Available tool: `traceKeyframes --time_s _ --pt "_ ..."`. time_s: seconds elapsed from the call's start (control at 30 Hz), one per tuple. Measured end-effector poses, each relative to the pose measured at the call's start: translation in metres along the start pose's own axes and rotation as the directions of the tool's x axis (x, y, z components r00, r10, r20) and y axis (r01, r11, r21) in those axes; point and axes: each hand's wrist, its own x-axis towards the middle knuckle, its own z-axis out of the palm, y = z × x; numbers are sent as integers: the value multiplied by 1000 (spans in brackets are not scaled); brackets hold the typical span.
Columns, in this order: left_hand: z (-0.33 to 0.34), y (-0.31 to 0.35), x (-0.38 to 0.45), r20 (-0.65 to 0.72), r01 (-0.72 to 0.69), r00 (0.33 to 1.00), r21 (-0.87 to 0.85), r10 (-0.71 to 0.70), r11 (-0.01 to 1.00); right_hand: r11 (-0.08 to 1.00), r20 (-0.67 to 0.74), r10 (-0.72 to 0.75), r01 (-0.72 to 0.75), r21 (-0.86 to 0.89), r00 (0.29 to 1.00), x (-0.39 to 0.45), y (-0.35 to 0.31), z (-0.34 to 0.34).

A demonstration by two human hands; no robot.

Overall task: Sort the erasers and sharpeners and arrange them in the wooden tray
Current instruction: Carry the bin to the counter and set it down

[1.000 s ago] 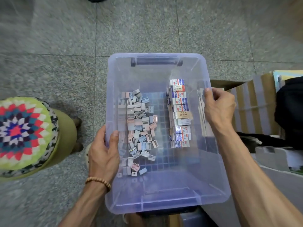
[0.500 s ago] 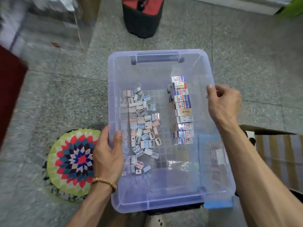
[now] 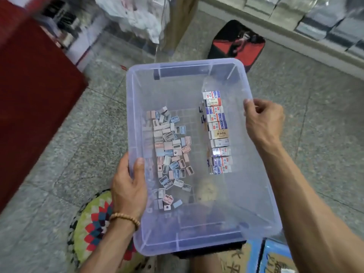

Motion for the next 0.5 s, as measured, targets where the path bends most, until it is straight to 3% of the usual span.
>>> traceKeyframes --time_s 0.27,0.5 --pt "38 19 67 -279 193 940 -35 -195 981 991 244 -133 131 24 961 101 -66 97" --pt "23 19 121 -484 304 814 -115 -320 946 944 439 -303 331 15 846 132 -161 188"
